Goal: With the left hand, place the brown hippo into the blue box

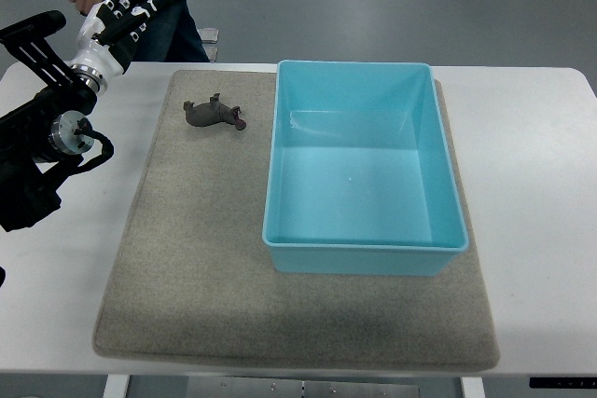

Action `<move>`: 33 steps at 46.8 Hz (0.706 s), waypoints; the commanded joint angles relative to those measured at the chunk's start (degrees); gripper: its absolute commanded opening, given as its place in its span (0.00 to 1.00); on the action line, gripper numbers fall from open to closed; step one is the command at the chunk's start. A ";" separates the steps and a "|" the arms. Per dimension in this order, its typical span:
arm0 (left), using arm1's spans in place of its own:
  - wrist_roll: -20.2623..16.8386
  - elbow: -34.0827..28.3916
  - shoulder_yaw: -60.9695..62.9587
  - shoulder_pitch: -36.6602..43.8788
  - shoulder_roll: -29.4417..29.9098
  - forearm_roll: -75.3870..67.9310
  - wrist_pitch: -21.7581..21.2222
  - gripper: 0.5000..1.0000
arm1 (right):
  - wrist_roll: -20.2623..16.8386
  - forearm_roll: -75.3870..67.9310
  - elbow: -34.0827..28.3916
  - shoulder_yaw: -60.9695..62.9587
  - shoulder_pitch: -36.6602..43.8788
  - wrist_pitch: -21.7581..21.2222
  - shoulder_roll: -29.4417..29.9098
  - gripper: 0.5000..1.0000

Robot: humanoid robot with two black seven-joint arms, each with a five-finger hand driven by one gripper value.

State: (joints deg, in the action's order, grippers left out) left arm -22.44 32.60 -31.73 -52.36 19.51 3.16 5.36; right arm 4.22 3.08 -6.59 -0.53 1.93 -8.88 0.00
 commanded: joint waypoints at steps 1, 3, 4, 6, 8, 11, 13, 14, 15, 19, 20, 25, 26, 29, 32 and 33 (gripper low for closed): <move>0.03 0.01 0.00 -0.03 -0.09 0.00 0.00 0.99 | 0.00 0.00 0.00 0.00 0.00 0.00 0.00 0.87; 0.03 0.01 0.00 -0.03 -0.26 0.09 0.44 0.99 | 0.00 0.00 0.00 0.00 0.00 0.00 0.00 0.87; 0.03 0.01 0.00 0.06 -0.26 0.09 0.87 0.99 | 0.00 0.00 0.00 0.00 0.00 0.00 0.00 0.87; 0.03 -0.08 0.00 0.06 -0.26 0.18 2.01 0.99 | 0.00 0.00 0.00 0.00 0.00 0.00 0.00 0.87; 0.03 -0.08 0.00 0.06 -0.26 0.26 3.51 0.99 | 0.00 0.00 0.00 -0.09 0.00 0.00 0.00 0.87; 0.03 -0.43 0.00 0.06 -0.18 0.53 5.36 0.99 | 0.00 0.00 0.00 0.00 0.00 0.00 0.00 0.87; 0.03 -0.52 0.00 0.06 -0.18 0.53 5.89 0.99 | 0.00 0.00 0.00 -0.09 0.00 0.00 0.00 0.87; 0.03 -0.52 0.00 -0.03 -0.26 0.53 5.89 0.99 | 0.00 0.00 0.00 0.00 0.00 0.00 0.00 0.87; -0.06 -0.52 0.00 -0.03 -0.26 0.53 5.89 0.99 | 0.00 0.00 0.00 0.00 0.00 0.00 0.00 0.87; 0.03 -0.52 0.00 -0.03 -0.26 0.53 5.89 0.99 | 0.00 0.00 0.00 0.00 0.00 0.00 0.00 0.87; 0.03 -0.52 0.00 -0.03 -0.26 0.61 5.89 0.99 | 0.00 0.00 0.00 0.00 0.00 0.00 0.00 0.87; 0.03 -0.61 0.00 -0.12 -0.26 0.79 5.89 0.99 | 0.00 0.00 0.00 0.00 0.00 0.00 0.00 0.87; 0.03 -0.69 -0.09 -0.12 -0.26 0.79 5.89 0.99 | 0.00 0.00 0.00 0.00 0.00 0.00 0.00 0.87; 0.03 -1.13 -0.09 -0.20 -0.26 0.88 5.89 0.99 | 0.00 0.00 0.00 0.00 0.00 0.00 0.00 0.87; -0.06 -1.83 0.00 -0.20 -0.26 0.53 5.97 0.99 | 0.00 0.00 0.00 0.00 0.00 0.00 0.00 0.87; -0.06 -2.01 0.00 -0.20 -0.26 0.53 6.15 0.99 | 0.00 0.00 0.00 0.00 0.00 0.00 0.00 0.87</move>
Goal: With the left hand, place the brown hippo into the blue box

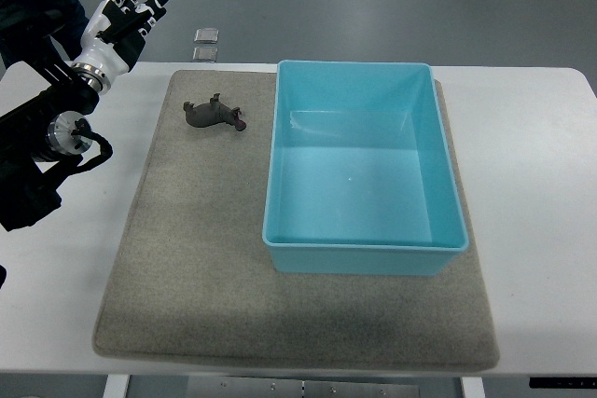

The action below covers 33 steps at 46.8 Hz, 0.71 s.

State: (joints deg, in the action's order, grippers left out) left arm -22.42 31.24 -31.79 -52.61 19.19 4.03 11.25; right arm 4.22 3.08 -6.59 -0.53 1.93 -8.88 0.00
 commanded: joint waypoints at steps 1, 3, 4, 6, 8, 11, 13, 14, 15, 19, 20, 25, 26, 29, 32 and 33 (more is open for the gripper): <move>-0.08 -0.83 0.06 0.05 0.06 -0.43 0.26 0.99 | 0.00 0.00 0.00 0.00 0.00 0.00 0.00 0.87; -0.08 -1.10 0.06 -0.03 0.06 -0.43 0.35 0.99 | 0.00 0.00 0.00 0.00 0.00 0.00 0.00 0.87; -0.08 -1.10 0.06 -0.12 0.06 -0.43 0.35 0.99 | 0.00 0.00 0.00 0.00 0.00 0.00 0.00 0.87; -0.08 -1.10 0.06 -0.21 0.15 -0.43 0.35 0.99 | 0.00 0.00 0.00 0.00 0.00 0.00 0.00 0.87; -0.08 -1.10 0.06 -0.21 0.15 -0.43 0.44 0.99 | 0.00 0.00 0.00 0.00 0.00 0.00 0.00 0.87; 0.00 -1.01 0.06 -0.30 0.24 -0.43 0.44 0.99 | 0.00 0.00 0.00 0.00 0.00 0.00 0.00 0.87; 0.00 -1.01 0.06 -0.30 0.15 -0.43 0.61 0.99 | 0.00 0.00 0.00 0.00 0.00 0.00 0.00 0.87; 0.00 -1.01 0.06 -0.38 0.24 -0.43 0.79 0.99 | 0.00 0.00 0.00 0.00 0.00 0.00 0.00 0.87; 0.00 -1.01 0.06 -0.47 0.24 -0.43 1.05 0.99 | 0.00 0.00 0.00 0.00 0.00 0.00 0.00 0.87; -0.08 -1.10 0.06 -0.74 0.24 -0.34 2.28 0.99 | 0.00 0.00 0.00 0.00 0.00 0.00 0.00 0.87; 0.00 -1.10 0.06 -0.74 0.24 -0.34 2.54 0.99 | 0.00 0.00 0.00 0.00 0.00 0.00 0.00 0.87; 0.00 -1.18 0.06 -0.91 0.24 -0.34 3.16 0.99 | 0.00 0.00 0.00 0.00 0.00 0.00 0.00 0.87; -0.08 -1.27 0.06 -1.00 0.32 -0.26 3.16 0.99 | 0.00 0.00 0.00 0.00 0.00 0.00 0.00 0.87; 0.00 -1.71 0.06 -1.26 0.33 -0.52 3.34 0.99 | 0.00 0.00 0.00 0.00 0.00 0.00 0.00 0.87; -0.08 -2.76 0.23 -1.35 0.33 -0.87 4.21 0.99 | 0.00 0.00 0.00 0.00 0.00 0.00 0.00 0.87; -0.08 -3.03 0.32 -1.35 0.33 -0.96 5.00 0.99 | 0.00 0.00 0.00 0.00 0.00 0.00 0.00 0.87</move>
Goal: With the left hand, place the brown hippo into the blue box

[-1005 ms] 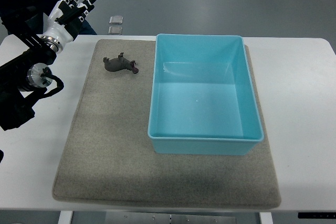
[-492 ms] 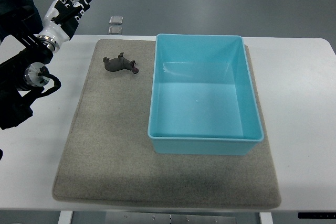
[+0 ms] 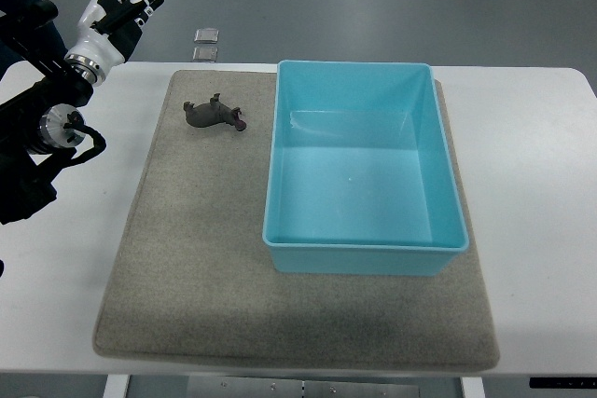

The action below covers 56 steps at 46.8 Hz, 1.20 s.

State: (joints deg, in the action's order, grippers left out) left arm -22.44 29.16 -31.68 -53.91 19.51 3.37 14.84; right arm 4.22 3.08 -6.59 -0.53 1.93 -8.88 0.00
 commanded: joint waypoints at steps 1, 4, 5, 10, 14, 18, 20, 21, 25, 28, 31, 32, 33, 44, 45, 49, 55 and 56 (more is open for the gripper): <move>-0.06 -1.20 0.39 -0.06 0.00 -0.30 2.29 0.99 | 0.00 0.00 0.00 0.00 0.00 0.00 0.00 0.87; -0.06 -2.34 0.39 -0.23 0.00 -0.30 4.92 0.99 | 0.00 0.00 0.00 0.00 0.00 0.00 0.00 0.87; -0.06 -2.78 0.48 -0.32 0.00 -0.30 5.54 0.99 | 0.00 0.00 0.00 -0.09 0.00 0.00 0.00 0.87; 0.03 -3.93 0.66 -0.50 -0.18 -0.39 6.78 0.99 | 0.00 0.00 0.00 0.00 0.00 0.00 0.00 0.87; 0.12 -4.11 0.57 -0.59 -0.18 -0.21 6.69 0.99 | 0.00 0.00 0.00 0.00 0.00 0.00 0.00 0.87; 0.29 -4.98 0.57 -0.59 -0.18 -0.30 6.69 0.99 | 0.00 0.00 0.00 0.00 0.00 0.00 0.00 0.87; 0.29 -5.68 0.66 -0.67 -0.26 -0.38 6.87 0.99 | 0.00 0.00 0.00 0.00 0.00 0.00 0.00 0.87; 0.29 -5.95 0.74 -0.67 -0.26 -0.39 6.87 0.99 | 0.00 0.00 0.00 0.00 0.00 0.00 0.00 0.87; 0.47 -7.01 1.44 -0.76 -0.35 -0.65 6.87 0.99 | 0.00 0.00 0.00 0.00 0.00 0.00 0.00 0.87; 0.56 -7.27 2.76 -1.20 -0.18 -1.61 6.87 0.99 | 0.00 0.00 0.00 0.00 0.00 0.00 0.00 0.87; 0.64 -7.27 4.26 -2.17 0.17 -3.28 6.78 0.99 | 0.00 0.00 0.00 0.00 0.00 0.00 0.00 0.87; 0.64 -7.27 4.61 -2.43 0.26 -3.81 6.78 0.99 | 0.00 0.00 0.00 0.00 0.00 0.00 0.00 0.87; 0.73 -7.27 4.87 -2.61 0.35 -4.60 6.78 0.99 | 0.00 0.00 0.00 0.00 0.00 0.00 0.00 0.87; 0.73 -6.39 4.79 -4.19 2.10 -18.57 6.34 0.99 | 0.00 0.00 0.00 0.00 0.00 0.00 0.00 0.87; 0.73 -6.22 4.79 -4.36 2.72 -19.54 6.25 0.99 | 0.00 0.00 0.00 0.00 0.00 0.00 0.00 0.87; 0.73 -3.59 5.05 -5.33 5.79 -23.31 5.90 0.99 | 0.00 0.00 0.00 0.00 0.00 0.00 0.00 0.87; 1.08 2.12 5.14 -5.59 9.22 -30.17 4.50 0.98 | 0.00 0.00 0.00 0.00 0.00 0.00 0.00 0.87; 1.26 3.00 5.14 -5.77 9.84 -31.22 3.88 0.98 | 0.00 0.00 0.00 0.00 0.00 0.00 0.00 0.87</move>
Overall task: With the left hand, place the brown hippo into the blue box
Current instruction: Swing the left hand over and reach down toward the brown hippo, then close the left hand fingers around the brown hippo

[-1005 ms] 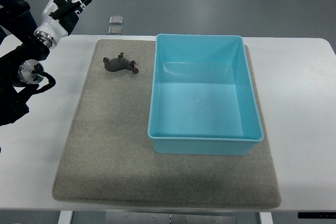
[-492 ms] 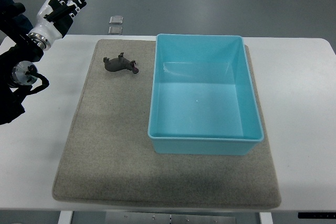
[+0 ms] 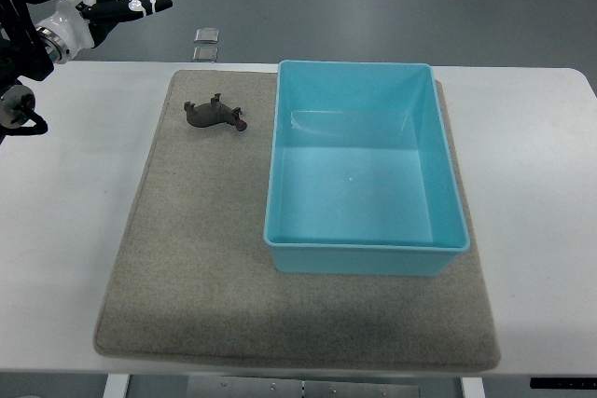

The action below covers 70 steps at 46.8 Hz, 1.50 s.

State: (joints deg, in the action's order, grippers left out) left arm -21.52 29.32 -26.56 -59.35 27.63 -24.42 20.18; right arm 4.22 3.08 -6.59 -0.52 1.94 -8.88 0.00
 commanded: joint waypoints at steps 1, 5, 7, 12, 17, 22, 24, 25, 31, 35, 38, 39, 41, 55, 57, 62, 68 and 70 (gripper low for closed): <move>0.43 3.72 0.02 -0.51 2.24 -4.49 -2.07 0.98 | 0.00 0.00 0.00 0.00 0.00 0.01 0.00 0.87; 1.13 7.06 0.37 -0.68 3.56 -8.45 -3.48 0.98 | 0.00 0.00 0.00 0.00 0.00 0.01 0.00 0.87; 1.48 8.73 0.89 -0.68 4.18 -10.21 -3.65 0.98 | 0.00 0.00 0.00 0.00 0.00 0.01 0.00 0.87; 2.80 12.51 3.53 -0.77 5.32 -12.76 -4.88 0.98 | 0.00 0.00 0.00 0.00 0.00 0.01 0.00 0.87; 3.24 15.41 8.88 -2.00 6.38 -13.20 -8.04 0.98 | 0.00 0.00 0.00 0.00 0.00 0.01 0.00 0.87; 3.15 17.00 15.56 -4.37 6.99 -13.20 -10.59 0.98 | 0.00 0.00 0.00 0.00 0.00 0.01 0.00 0.87; 3.15 17.26 18.02 -5.25 6.99 -13.20 -11.39 0.98 | 0.00 0.00 0.00 0.00 0.00 0.01 0.00 0.87; 3.15 17.35 19.25 -5.69 6.99 -13.20 -11.74 0.98 | 0.00 0.00 0.00 0.00 0.00 0.01 0.00 0.87; 3.15 17.44 26.90 -9.11 6.99 -13.38 -14.11 0.98 | 0.00 0.00 0.00 0.00 0.00 0.01 0.00 0.87; 3.06 17.44 30.33 -10.79 6.99 -14.78 -15.43 0.98 | 0.00 0.00 0.00 0.00 0.00 0.01 0.00 0.87; 3.06 17.44 30.87 -11.05 6.99 -16.36 -16.05 0.98 | 0.00 0.00 0.00 0.00 0.00 0.01 0.00 0.87; 3.15 17.44 30.87 -11.05 6.91 -16.89 -16.22 0.98 | 0.00 0.00 0.00 0.00 0.00 0.01 0.00 0.87; 3.15 17.44 30.95 -11.05 6.91 -17.68 -16.57 0.98 | 0.00 0.00 0.00 0.00 0.00 0.01 0.00 0.87; 3.94 16.38 35.17 -11.49 6.38 -18.21 -16.93 0.96 | 0.00 0.00 0.00 0.00 0.00 0.01 0.00 0.87; 4.03 16.30 35.52 -11.49 6.20 -18.30 -16.93 0.96 | 0.00 0.00 0.00 0.00 0.00 0.01 0.00 0.87; 4.99 15.94 36.14 -11.49 5.68 -18.30 -17.01 0.95 | 0.00 0.00 0.00 -0.09 0.00 0.01 0.00 0.87; 7.63 16.03 36.58 -11.41 4.88 -18.30 -18.15 0.95 | 0.00 0.00 0.00 0.00 0.00 0.01 0.00 0.87; 7.90 16.03 36.67 -11.41 4.71 -18.30 -18.16 0.94 | 0.00 0.00 0.00 0.00 0.00 0.01 0.00 0.87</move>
State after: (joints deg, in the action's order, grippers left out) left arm -14.23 45.31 9.92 -70.83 32.58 -42.71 2.27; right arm 4.22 3.08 -6.59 -0.53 1.93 -8.88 0.00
